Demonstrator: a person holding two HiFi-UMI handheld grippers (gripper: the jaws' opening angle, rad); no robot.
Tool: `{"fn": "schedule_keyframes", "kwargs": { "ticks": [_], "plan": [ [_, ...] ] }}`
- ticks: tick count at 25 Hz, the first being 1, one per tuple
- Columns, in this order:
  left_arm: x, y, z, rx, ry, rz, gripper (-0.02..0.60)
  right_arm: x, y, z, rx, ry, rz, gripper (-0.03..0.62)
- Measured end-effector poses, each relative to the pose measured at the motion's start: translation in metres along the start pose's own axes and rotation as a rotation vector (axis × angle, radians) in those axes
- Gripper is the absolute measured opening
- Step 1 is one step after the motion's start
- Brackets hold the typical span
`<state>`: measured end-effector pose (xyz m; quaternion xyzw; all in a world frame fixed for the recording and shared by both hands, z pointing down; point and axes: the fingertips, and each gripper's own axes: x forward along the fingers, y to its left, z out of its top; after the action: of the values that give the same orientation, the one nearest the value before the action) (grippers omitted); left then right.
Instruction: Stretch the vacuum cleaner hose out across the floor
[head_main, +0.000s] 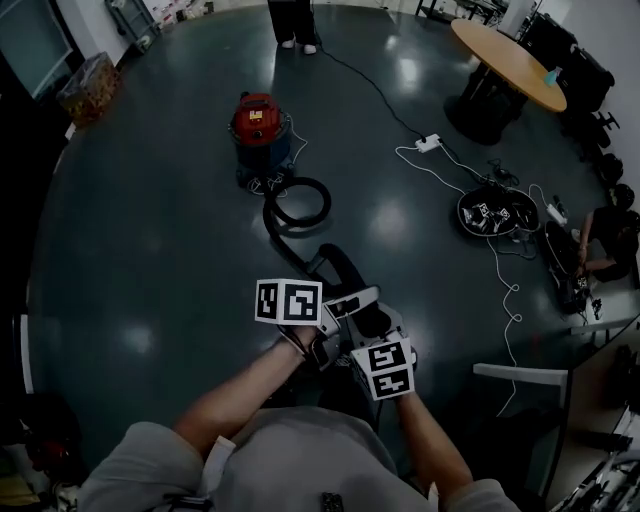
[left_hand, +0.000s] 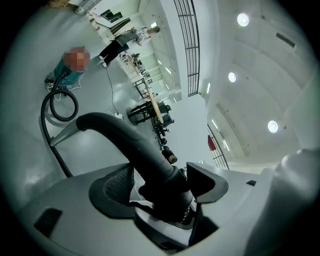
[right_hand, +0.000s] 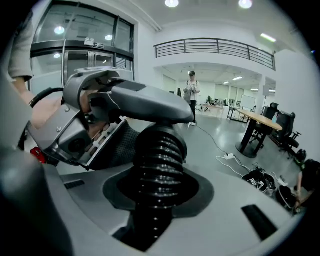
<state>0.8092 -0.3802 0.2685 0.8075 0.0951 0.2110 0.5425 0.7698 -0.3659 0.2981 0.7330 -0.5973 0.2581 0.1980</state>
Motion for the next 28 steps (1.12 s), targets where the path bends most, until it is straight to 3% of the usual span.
{"fn": "schedule_keyframes", "kwargs": {
  "ticks": [4,10,18,19,23,28],
  "plan": [
    [-0.054,0.007,-0.018,0.017,0.000,-0.026,0.318,0.000,0.061,-0.005,0.017,0.002,0.038,0.120],
    [-0.104,-0.003,-0.048,0.109,0.038,-0.047,0.311,-0.020,0.125,-0.013,0.022,-0.025,0.164,0.154],
    [-0.130,-0.023,-0.091,0.174,0.039,-0.049,0.313,-0.064,0.165,-0.035,0.064,-0.036,0.351,0.173],
    [-0.132,-0.025,-0.095,0.178,0.028,-0.040,0.313,-0.068,0.167,-0.036,0.072,-0.048,0.357,0.145],
    [-0.139,-0.024,-0.106,0.198,0.001,0.025,0.327,-0.077,0.177,-0.042,0.114,-0.124,0.362,0.133],
    [-0.152,-0.027,-0.119,0.147,0.030,0.035,0.337,-0.092,0.191,-0.045,0.137,-0.156,0.377,0.132]
  ]
}}
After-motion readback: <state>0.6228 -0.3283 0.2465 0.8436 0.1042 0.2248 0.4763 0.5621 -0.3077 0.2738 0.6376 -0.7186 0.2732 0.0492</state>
